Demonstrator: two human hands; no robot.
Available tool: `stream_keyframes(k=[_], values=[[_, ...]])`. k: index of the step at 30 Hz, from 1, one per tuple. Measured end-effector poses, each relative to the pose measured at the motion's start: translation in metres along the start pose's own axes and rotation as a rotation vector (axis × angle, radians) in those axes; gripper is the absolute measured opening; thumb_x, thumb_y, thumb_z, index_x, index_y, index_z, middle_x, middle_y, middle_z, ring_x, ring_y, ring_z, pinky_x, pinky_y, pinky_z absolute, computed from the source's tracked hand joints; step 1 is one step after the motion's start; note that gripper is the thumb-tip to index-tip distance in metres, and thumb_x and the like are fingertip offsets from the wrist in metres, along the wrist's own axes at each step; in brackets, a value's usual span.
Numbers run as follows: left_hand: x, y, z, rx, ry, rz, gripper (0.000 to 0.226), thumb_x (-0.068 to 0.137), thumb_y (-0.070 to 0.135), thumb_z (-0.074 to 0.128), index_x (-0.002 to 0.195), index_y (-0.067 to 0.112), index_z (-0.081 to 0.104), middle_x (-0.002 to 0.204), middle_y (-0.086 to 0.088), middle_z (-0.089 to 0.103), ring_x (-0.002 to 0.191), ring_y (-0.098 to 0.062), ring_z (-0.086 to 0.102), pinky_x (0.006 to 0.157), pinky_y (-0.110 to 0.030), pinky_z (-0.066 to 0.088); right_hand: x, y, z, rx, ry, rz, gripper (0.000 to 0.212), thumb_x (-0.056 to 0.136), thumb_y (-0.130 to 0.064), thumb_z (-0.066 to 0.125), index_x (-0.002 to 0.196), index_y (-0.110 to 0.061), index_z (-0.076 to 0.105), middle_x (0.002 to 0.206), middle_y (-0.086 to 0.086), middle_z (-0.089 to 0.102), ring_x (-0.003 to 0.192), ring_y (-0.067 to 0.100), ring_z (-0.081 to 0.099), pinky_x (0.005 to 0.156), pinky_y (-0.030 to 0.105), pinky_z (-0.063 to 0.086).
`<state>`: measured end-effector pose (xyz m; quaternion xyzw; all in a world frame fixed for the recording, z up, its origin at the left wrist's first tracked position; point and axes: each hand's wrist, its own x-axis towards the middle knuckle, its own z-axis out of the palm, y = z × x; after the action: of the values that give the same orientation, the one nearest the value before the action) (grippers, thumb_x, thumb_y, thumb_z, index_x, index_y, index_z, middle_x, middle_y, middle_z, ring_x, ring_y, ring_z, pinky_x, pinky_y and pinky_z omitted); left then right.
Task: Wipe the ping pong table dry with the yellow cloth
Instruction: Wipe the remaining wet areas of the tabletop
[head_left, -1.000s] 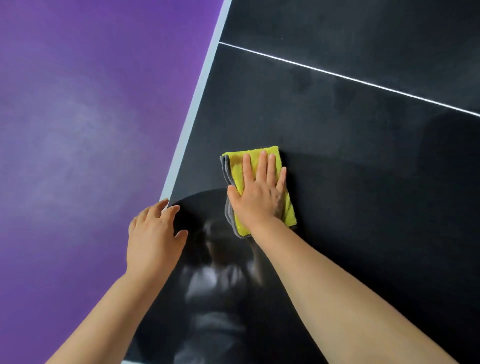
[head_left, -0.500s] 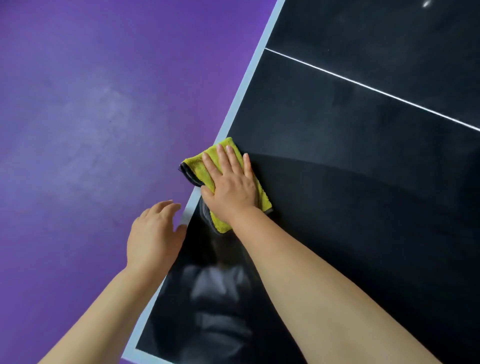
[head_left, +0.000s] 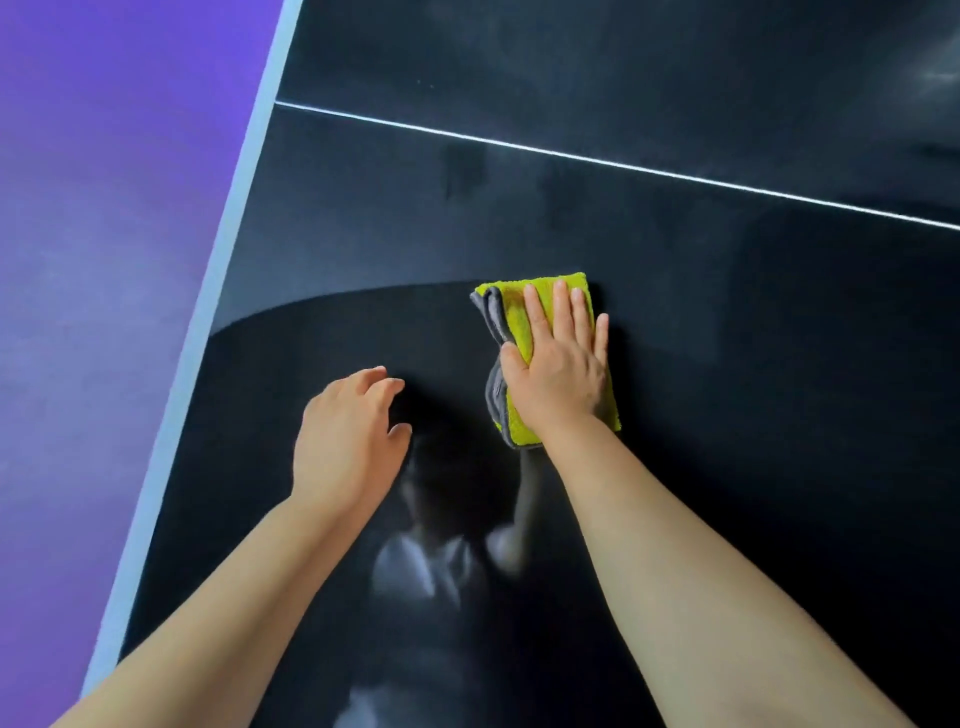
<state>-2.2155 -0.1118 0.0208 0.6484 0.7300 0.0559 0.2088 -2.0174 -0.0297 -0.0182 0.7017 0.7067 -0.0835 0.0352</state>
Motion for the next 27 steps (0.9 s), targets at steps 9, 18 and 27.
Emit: stream_keyframes(k=[9, 18, 27], values=[[0.04, 0.106, 0.049, -0.019, -0.025, 0.195, 0.045, 0.073, 0.017, 0.074, 0.117, 0.013, 0.065, 0.129, -0.007, 0.058, 0.116, -0.029, 0.054, 0.099, -0.042, 0.04, 0.014, 0.166, -0.019, -0.005, -0.001, 0.317, 0.066, 0.101, -0.045, 0.03, 0.157, -0.03, -0.001, 0.165, 0.001, -0.007, 0.151, 0.018, -0.009, 0.122, 0.044, -0.009], [0.061, 0.093, 0.048, -0.015, 0.055, 0.231, 0.045, 0.068, 0.016, 0.079, 0.112, 0.014, 0.068, 0.126, -0.008, 0.06, 0.111, -0.031, 0.057, 0.096, -0.044, 0.041, 0.055, 0.151, -0.025, 0.048, -0.024, 0.649, 0.068, 0.1, -0.049, 0.026, 0.157, -0.025, -0.004, 0.165, 0.008, -0.009, 0.151, 0.024, -0.013, 0.12, 0.05, -0.01], [0.045, -0.025, 0.001, -0.037, 0.124, -0.034, 0.046, 0.076, 0.017, 0.073, 0.121, 0.014, 0.063, 0.134, -0.007, 0.054, 0.124, -0.03, 0.047, 0.106, -0.044, 0.031, 0.06, -0.028, -0.008, -0.017, -0.032, 0.208, 0.073, 0.097, -0.049, 0.028, 0.156, -0.026, -0.008, 0.164, 0.01, -0.013, 0.15, 0.026, -0.017, 0.12, 0.051, -0.011]])
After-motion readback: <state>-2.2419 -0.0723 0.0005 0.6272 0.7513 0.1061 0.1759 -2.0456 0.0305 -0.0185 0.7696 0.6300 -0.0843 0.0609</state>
